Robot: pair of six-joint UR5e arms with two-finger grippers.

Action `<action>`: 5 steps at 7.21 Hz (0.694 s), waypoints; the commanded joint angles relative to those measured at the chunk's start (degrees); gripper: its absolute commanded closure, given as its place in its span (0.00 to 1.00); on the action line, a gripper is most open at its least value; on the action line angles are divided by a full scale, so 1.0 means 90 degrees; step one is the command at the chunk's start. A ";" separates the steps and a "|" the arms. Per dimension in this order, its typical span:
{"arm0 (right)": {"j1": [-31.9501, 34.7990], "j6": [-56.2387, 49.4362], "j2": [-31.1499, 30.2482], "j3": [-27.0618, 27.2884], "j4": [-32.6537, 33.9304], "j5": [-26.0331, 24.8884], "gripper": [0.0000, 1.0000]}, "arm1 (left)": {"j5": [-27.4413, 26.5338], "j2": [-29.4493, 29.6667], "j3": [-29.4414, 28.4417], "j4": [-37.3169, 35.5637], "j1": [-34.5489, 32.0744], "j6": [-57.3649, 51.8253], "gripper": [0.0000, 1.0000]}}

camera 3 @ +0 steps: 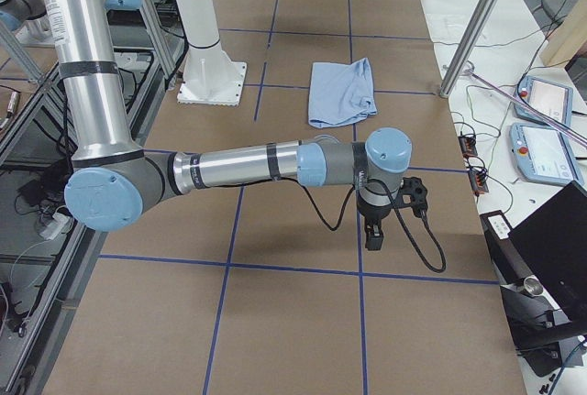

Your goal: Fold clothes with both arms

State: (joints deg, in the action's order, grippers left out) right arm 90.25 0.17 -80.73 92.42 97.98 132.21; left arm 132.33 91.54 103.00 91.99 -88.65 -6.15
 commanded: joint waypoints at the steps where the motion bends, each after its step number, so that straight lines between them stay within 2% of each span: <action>1: 0.0002 -0.0029 -0.0121 0.0295 0.0207 -0.0130 0.00 | -0.0035 -0.0539 0.0340 0.0070 -0.0033 -0.0078 0.00; 2: -0.0056 -0.0019 -0.0325 0.0413 0.0197 -0.0120 0.00 | 0.0003 -0.0774 0.0304 0.0255 -0.0014 -0.0030 0.00; 4: -0.0057 -0.0039 -0.0405 0.0686 0.0187 0.0036 0.00 | -0.0006 -0.0844 0.0789 0.0218 -0.0014 -0.0010 0.00; 5: -0.0057 -0.0029 -0.0521 0.0891 0.0245 0.0065 0.00 | 0.0042 -0.0835 0.0569 0.0237 0.0006 -0.0020 0.00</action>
State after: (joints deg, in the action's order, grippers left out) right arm 89.77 -0.14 -84.35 98.32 99.76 132.33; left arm 132.37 84.27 108.74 93.97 -88.72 -6.29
